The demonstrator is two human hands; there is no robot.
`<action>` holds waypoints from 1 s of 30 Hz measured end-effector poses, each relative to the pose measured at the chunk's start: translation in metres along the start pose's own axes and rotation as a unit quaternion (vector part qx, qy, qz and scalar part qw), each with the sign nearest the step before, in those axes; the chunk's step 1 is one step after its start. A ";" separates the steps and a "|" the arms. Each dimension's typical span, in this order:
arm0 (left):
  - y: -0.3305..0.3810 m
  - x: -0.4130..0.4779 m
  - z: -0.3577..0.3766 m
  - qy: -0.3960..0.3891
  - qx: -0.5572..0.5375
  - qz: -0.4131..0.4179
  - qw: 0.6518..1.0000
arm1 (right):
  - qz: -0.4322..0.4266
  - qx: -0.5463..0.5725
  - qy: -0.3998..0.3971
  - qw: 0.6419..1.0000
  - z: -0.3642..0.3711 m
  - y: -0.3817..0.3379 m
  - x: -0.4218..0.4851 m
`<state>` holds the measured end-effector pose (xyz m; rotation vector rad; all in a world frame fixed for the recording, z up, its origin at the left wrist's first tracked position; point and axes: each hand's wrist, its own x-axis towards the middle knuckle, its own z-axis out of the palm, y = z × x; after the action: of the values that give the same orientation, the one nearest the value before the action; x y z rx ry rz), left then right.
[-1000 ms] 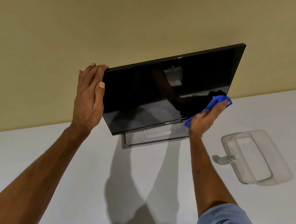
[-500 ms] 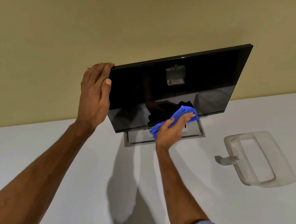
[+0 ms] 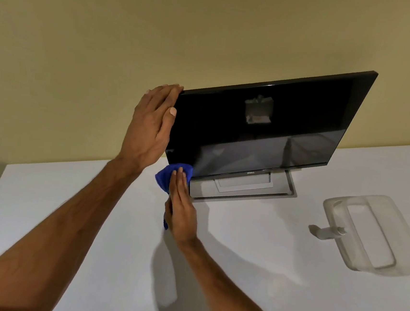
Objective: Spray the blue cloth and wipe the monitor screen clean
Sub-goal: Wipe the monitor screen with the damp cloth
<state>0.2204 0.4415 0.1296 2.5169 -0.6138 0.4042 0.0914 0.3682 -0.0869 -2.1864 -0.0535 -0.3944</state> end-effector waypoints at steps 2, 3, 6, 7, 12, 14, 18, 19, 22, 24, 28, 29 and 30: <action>-0.005 0.001 -0.006 -0.021 0.008 0.022 1.000 | -0.070 -0.019 0.013 0.997 -0.013 0.000 0.010; -0.005 0.001 -0.008 -0.030 0.006 0.027 0.999 | -0.084 -0.022 0.038 0.996 -0.023 -0.002 0.018; -0.002 0.002 -0.016 -0.058 -0.020 0.020 0.998 | -0.047 0.021 0.143 0.988 -0.067 -0.003 0.053; -0.003 0.004 -0.019 -0.067 -0.032 0.015 0.997 | -0.026 0.028 0.182 0.983 -0.083 -0.001 0.067; -0.007 -0.001 -0.033 -0.046 -0.086 -0.051 0.994 | -0.013 -0.016 0.255 0.967 -0.140 0.008 0.131; -0.009 -0.008 -0.037 -0.028 -0.103 -0.079 0.991 | -0.023 -0.050 0.246 0.968 -0.141 0.005 0.141; -0.003 -0.011 -0.037 -0.006 -0.207 -0.132 0.969 | -0.087 -0.170 0.162 0.968 -0.123 -0.006 0.146; -0.001 -0.009 -0.036 -0.002 -0.250 -0.152 0.956 | -0.108 -0.222 0.138 0.959 -0.117 -0.008 0.146; 0.001 -0.006 -0.033 -0.006 -0.323 -0.190 0.927 | -0.226 -0.292 0.032 0.929 -0.110 -0.017 0.152; -0.004 -0.006 -0.035 -0.027 -0.330 -0.194 0.923 | -0.341 -0.320 -0.057 0.882 -0.111 -0.022 0.159; -0.012 -0.008 -0.039 -0.060 -0.342 -0.189 0.919 | -0.479 -0.397 -0.110 0.776 -0.133 -0.024 0.189; -0.012 -0.008 -0.039 -0.065 -0.343 -0.184 0.919 | -0.490 -0.409 -0.103 0.763 -0.140 -0.025 0.197; -0.012 -0.008 -0.039 -0.066 -0.341 -0.181 0.920 | -0.495 -0.420 -0.099 0.754 -0.147 -0.025 0.203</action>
<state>0.2134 0.4750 0.1538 1.9207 -0.2554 -0.1130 0.2413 0.2464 0.0752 -2.9103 -1.4604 -0.8876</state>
